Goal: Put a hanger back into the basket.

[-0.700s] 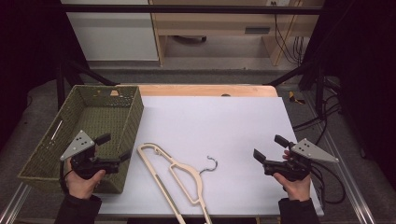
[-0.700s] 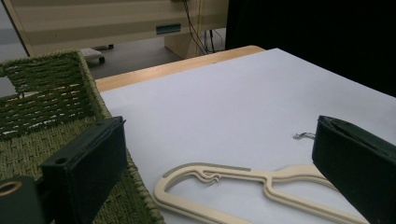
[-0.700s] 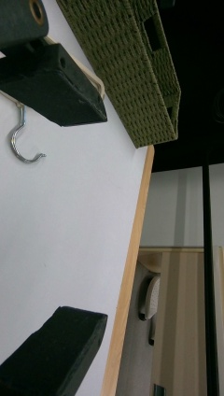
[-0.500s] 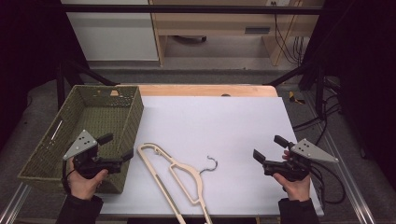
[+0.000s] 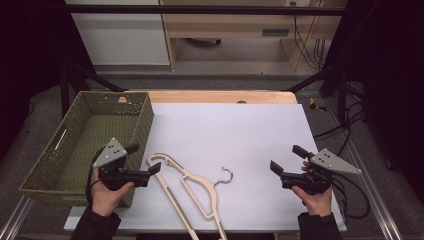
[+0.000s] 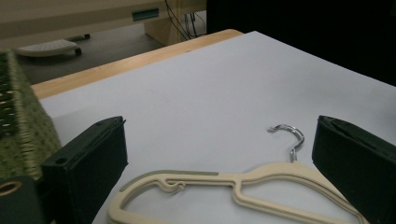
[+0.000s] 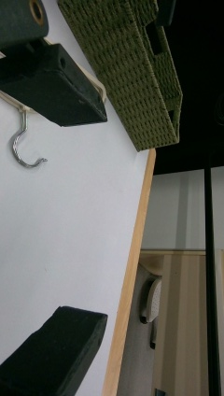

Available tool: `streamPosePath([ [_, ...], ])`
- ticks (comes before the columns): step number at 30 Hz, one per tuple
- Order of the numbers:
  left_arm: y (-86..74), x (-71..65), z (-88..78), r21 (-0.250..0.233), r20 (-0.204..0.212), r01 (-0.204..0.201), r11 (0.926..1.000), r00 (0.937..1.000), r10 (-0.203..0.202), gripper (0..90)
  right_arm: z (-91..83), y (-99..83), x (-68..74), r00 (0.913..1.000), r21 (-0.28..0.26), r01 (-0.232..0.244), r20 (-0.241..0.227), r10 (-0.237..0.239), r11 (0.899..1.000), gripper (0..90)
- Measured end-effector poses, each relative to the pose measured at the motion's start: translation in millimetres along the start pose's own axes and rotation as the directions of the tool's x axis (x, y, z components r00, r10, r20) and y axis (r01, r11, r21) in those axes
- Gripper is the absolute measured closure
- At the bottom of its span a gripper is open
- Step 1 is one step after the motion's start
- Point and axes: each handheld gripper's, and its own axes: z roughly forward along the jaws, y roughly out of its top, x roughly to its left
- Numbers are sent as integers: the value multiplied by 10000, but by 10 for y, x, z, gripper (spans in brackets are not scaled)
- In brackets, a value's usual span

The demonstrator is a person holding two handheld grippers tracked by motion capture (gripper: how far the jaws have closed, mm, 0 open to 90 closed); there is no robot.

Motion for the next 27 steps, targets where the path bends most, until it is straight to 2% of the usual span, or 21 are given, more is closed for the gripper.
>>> streamPosePath([
  [2,7,-92,107,284,157,-162,9995,9998,158,33,1,-3,4,10000,44,-14,18,14,10000,53],
  [8,10,-247,284,693,552,-375,9969,9979,337,36,29,-22,4,10000,221,87,-36,-86,9997,53],
  [9,11,-313,356,885,704,-559,9945,9963,497,36,31,-24,5,9999,237,103,-44,-102,9997,53],
  [12,12,-409,463,1082,872,-725,9915,9942,632,36,32,-24,13,10000,243,54,-30,-53,9997,53],
  [19,37,-563,675,1417,1238,-1007,9848,9888,833,54,33,-26,13,10000,264,86,-41,-85,9996,53],
  [20,48,-617,758,1591,1344,-1134,9807,9866,923,57,32,-26,13,10000,258,79,-40,-78,9996,54],
  [21,48,-617,758,1591,1344,-1134,9807,9866,923,63,32,-26,13,10000,258,79,-40,-78,9996,54],
  [26,34,-782,1035,2149,1612,-1559,9641,9793,1224,105,27,-21,24,9999,229,3,-102,-1,9997,56],
  [27,34,-782,1035,2149,1612,-1559,9641,9793,1224,110,27,-21,24,9999,229,3,-102,-1,9997,56],
])
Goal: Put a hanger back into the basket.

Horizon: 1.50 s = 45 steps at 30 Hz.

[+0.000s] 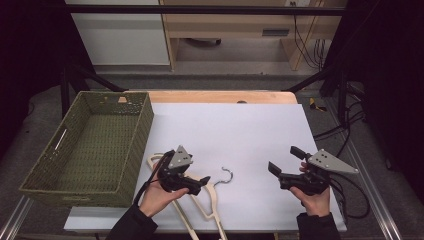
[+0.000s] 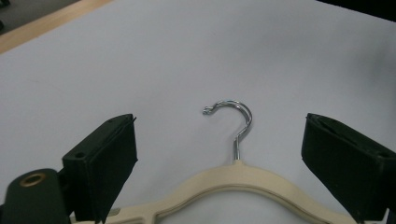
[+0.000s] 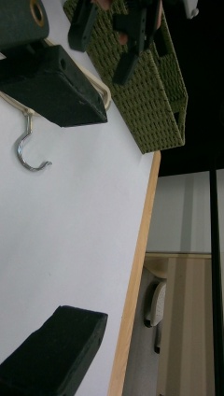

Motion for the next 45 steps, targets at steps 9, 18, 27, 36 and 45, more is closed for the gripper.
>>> streamPosePath([
  [9,21,-104,371,727,534,-75,9973,9986,36,186,16,-4,9,10000,19,10,-45,-10,10000,58],
  [18,-43,-133,712,1829,739,-195,9829,9972,61,371,13,0,19,9999,7,12,-133,-12,10000,58],
  [27,-155,-108,913,2381,491,-28,9712,9988,-91,564,33,-9,28,9999,128,74,-126,-73,9999,58],
  [36,-187,-98,950,2453,652,86,9694,9975,-253,739,44,-14,33,9999,164,122,-122,-120,9998,58],
  [45,-179,-118,917,2485,724,332,9681,9960,-527,877,71,-32,49,9996,342,180,-237,-172,9993,60],
])
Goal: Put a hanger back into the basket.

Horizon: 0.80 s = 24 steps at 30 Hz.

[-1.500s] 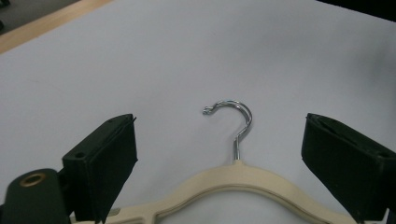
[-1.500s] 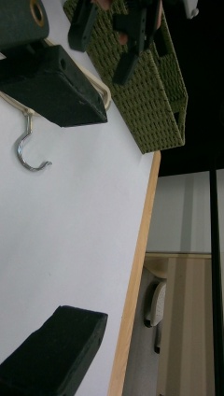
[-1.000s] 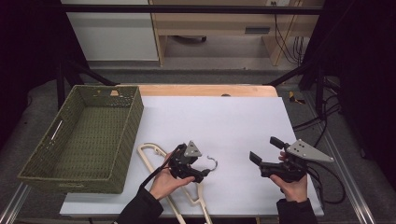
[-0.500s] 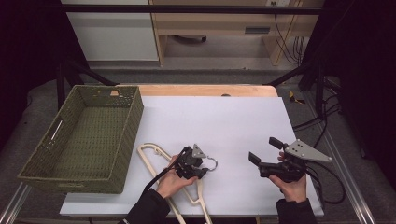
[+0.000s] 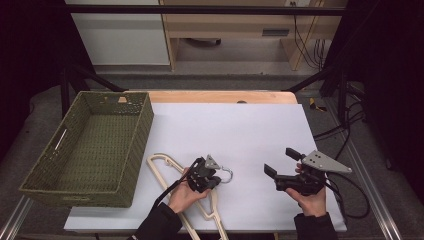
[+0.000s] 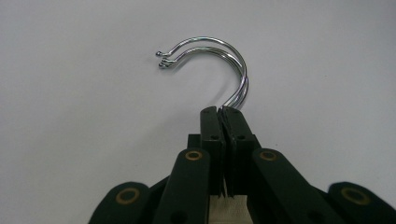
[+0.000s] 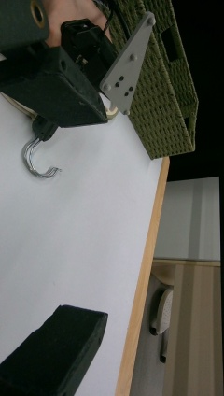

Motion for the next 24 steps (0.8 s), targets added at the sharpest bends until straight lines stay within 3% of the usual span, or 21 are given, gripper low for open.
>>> streamPosePath([
  [7,-15,-22,-63,-249,-111,-62,9997,9999,59,884,50,-21,53,9999,268,33,-171,-28,9996,77],
  [12,-20,-21,-200,-620,-165,-145,9980,9998,135,885,142,-41,155,9985,603,129,-532,-97,9981,84],
  [20,-60,-31,-407,-1427,-340,-104,9897,9994,56,887,245,-58,332,9938,903,150,-1108,-49,9958,110],
  [24,-83,-30,-509,-1756,-284,-48,9845,9996,-2,887,328,-82,445,9897,1246,-23,-1416,201,9922,134],
])
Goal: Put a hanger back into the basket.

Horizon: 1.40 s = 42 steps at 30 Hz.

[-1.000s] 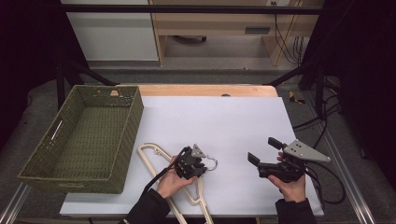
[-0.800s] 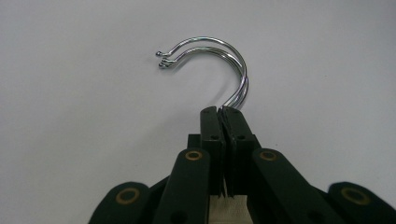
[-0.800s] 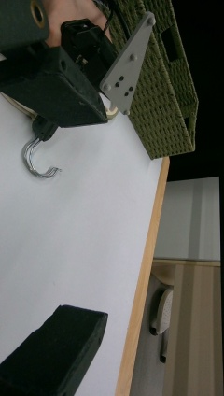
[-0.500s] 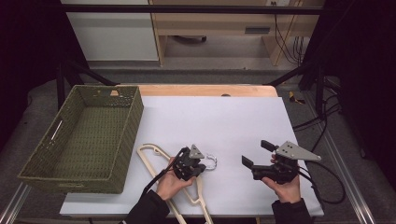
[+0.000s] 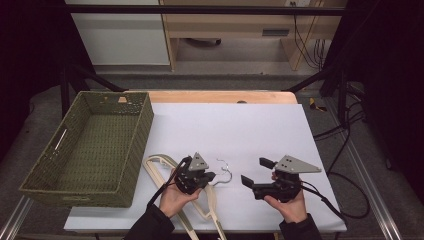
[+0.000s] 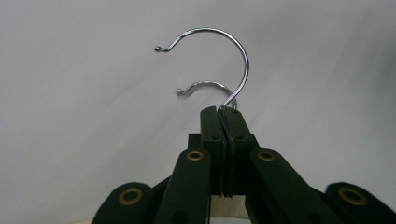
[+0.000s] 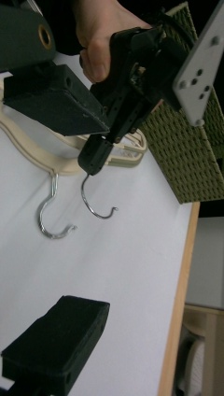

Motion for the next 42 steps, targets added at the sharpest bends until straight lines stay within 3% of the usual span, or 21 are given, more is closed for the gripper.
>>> streamPosePath([
  [6,-19,-10,-119,-382,-107,-35,9993,9999,31,888,210,-57,175,9981,635,-194,-574,231,9978,176],
  [11,-18,-8,-165,-527,-135,-48,9986,9999,41,887,396,-132,319,9940,1346,-86,-1069,231,9909,221],
  [19,-15,-4,-187,-615,-123,-35,9981,9999,28,888,711,-273,498,9835,2305,-110,-1732,521,9730,331],
  [23,-14,-4,-192,-649,-131,-48,9979,9999,39,888,841,-300,554,9834,2621,-107,-1718,576,9650,410],
  [31,-20,-5,-176,-599,-154,-74,9982,9999,65,887,988,-364,535,9627,3011,-828,-2221,1543,9500,613],
  [36,-24,-6,-170,-593,-181,-45,9982,9998,35,887,1041,-368,515,9456,3218,-1306,-2439,2154,9378,685],
  [42,-27,-2,-170,-583,-208,0,9983,9998,-13,887,1079,-359,490,9317,3480,-1730,-2456,2677,9214,707],
])
